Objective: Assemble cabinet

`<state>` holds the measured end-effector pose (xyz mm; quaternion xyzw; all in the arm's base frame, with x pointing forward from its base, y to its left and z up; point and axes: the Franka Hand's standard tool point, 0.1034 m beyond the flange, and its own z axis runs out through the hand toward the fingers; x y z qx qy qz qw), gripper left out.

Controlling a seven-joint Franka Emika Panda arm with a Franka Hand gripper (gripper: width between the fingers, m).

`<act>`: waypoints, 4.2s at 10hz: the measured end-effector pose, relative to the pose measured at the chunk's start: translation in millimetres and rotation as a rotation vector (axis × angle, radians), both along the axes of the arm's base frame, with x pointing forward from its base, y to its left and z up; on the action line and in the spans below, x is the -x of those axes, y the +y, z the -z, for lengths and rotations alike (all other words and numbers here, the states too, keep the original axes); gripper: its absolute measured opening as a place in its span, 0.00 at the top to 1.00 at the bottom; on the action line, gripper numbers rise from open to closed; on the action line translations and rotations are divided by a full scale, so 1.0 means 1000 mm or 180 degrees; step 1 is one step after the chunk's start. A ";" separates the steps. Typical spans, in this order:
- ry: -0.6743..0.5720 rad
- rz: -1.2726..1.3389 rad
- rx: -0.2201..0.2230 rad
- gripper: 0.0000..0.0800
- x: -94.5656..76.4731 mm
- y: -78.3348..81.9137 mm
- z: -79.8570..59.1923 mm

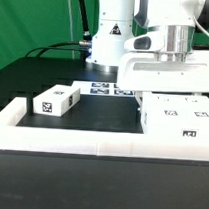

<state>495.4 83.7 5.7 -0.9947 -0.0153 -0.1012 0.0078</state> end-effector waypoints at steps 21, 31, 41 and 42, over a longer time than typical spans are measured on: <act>0.0126 -0.0254 0.0036 1.00 -0.009 -0.003 -0.031; 0.0393 -0.0346 -0.0011 0.99 -0.034 0.000 -0.102; 0.0374 -0.0413 -0.0022 0.99 -0.051 -0.005 -0.130; 0.0382 -0.0411 -0.0021 0.99 -0.050 -0.006 -0.129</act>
Offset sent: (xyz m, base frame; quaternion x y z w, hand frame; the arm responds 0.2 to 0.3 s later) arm 0.0097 0.0057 -0.0166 0.0011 0.0192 0.0046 0.9998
